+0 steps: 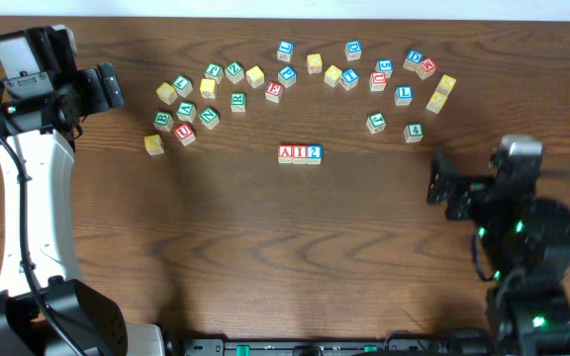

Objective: Spell out AI2

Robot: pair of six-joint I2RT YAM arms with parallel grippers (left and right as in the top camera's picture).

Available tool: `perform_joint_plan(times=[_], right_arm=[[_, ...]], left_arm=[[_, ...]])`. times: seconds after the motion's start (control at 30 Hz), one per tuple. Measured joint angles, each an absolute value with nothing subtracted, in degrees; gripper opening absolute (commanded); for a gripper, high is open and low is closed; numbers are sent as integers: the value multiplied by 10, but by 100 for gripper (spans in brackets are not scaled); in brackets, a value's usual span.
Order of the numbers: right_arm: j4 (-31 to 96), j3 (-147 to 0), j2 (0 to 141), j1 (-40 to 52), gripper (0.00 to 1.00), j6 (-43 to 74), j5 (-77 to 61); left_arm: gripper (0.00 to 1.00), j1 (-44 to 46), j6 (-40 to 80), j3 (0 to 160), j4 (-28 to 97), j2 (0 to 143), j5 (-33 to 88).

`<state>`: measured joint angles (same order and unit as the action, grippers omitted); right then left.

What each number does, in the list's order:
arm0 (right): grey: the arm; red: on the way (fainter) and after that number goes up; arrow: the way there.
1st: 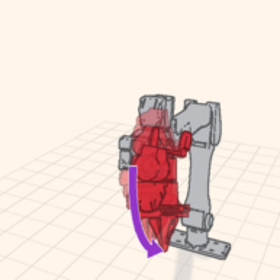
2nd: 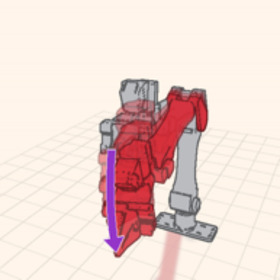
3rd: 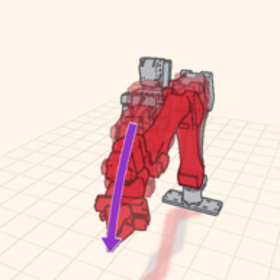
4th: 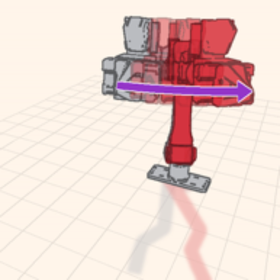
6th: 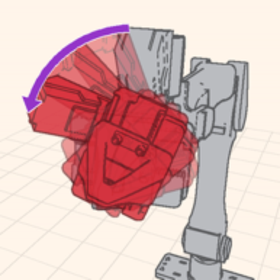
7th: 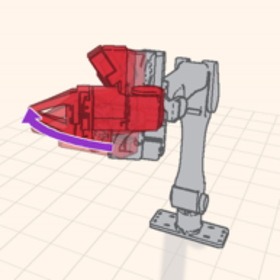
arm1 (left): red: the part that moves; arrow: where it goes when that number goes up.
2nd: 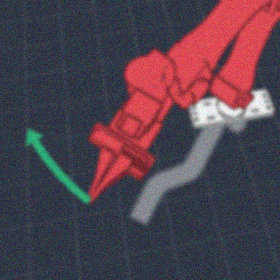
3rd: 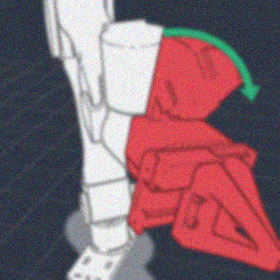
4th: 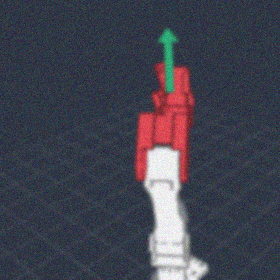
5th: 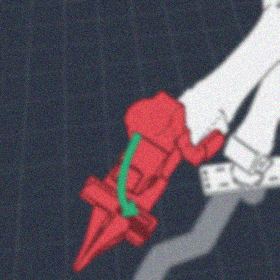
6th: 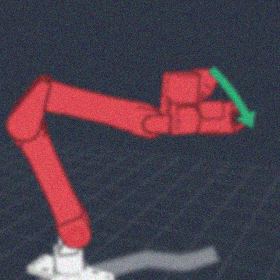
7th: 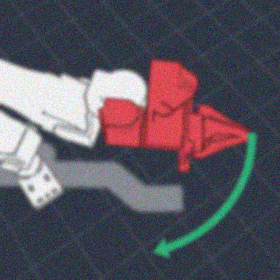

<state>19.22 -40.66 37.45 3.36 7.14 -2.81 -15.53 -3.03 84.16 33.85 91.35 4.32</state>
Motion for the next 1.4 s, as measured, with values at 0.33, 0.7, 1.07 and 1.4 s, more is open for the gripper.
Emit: perform_joint_plan(times=[0.33,0.7,1.07,1.4], right_arm=[[56,-111,128,23,99,55,-43],[48,-14,25,23,99,54,-43],[41,-8,9,23,99,54,-43],[41,-7,8,24,99,54,-43]], left_arm=[[99,-155,-30,842,338,913,43],[99,-155,-30,842,339,913,43],[99,-155,-30,842,339,913,43],[99,-155,-30,842,339,913,43]])
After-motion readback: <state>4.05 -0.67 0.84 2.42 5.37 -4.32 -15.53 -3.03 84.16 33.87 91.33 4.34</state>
